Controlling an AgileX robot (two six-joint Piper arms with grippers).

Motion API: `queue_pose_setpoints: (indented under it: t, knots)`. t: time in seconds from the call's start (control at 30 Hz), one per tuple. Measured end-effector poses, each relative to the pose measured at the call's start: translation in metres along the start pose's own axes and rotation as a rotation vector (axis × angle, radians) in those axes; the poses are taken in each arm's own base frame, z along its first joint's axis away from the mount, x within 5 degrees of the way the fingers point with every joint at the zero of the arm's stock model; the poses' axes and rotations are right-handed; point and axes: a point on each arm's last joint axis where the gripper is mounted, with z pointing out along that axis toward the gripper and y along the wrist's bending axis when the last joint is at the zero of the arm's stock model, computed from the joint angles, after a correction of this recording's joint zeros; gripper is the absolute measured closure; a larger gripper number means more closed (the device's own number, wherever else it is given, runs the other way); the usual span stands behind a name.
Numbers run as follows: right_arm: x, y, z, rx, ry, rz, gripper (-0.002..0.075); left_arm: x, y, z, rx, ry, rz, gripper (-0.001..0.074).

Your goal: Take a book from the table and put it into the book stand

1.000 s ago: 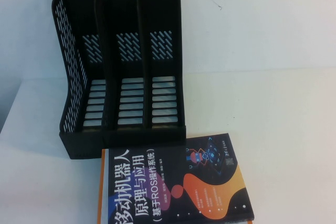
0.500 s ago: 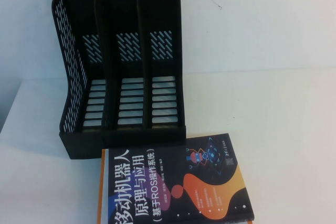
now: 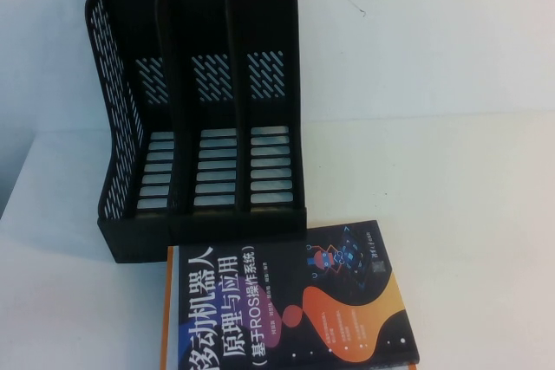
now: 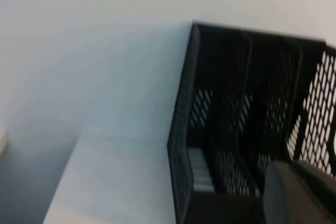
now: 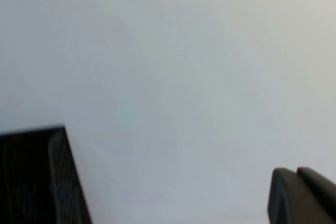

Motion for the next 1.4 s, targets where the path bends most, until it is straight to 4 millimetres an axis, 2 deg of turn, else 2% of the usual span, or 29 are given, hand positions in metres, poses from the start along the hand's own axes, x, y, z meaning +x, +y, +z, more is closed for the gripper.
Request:
queue_pose_setpoints:
  t: [0.13,0.23,0.4,0.5,0.7,0.97,1.17,1.4]
  knots:
    - [-0.005,0.007,0.019,-0.013,0.35,0.047,0.0722,-0.01,-0.008,0.009,-0.004,0.272,0.027,0.0738]
    - [0.001,0.012,0.041,-0.045,0.587,0.085,0.0722,-0.011,-0.009,0.022,-0.012,0.39,0.0,0.0738]
    - [0.027,0.023,0.085,-0.199,0.867,0.164,0.0722,-0.001,-0.01,0.042,0.0,0.523,-0.079,0.0738]
    - [0.054,0.026,0.117,-0.284,0.997,0.242,0.0722,0.008,-0.012,0.054,0.022,0.628,-0.128,0.0738]
    - [0.117,0.035,0.168,-0.307,1.155,0.243,0.0722,0.026,-0.013,0.079,0.044,0.803,-0.212,0.0738]
    - [0.196,0.077,0.202,-0.358,1.358,0.132,0.0722,0.039,-0.011,0.093,0.045,0.9,-0.259,0.0738]
    - [0.222,0.1,0.217,-0.401,1.402,0.086,0.0721,0.039,-0.012,0.094,0.049,0.9,-0.274,0.0738]
    - [0.222,0.129,0.223,-0.476,1.368,0.041,0.0721,0.039,-0.013,0.094,0.053,0.9,-0.292,0.0738]
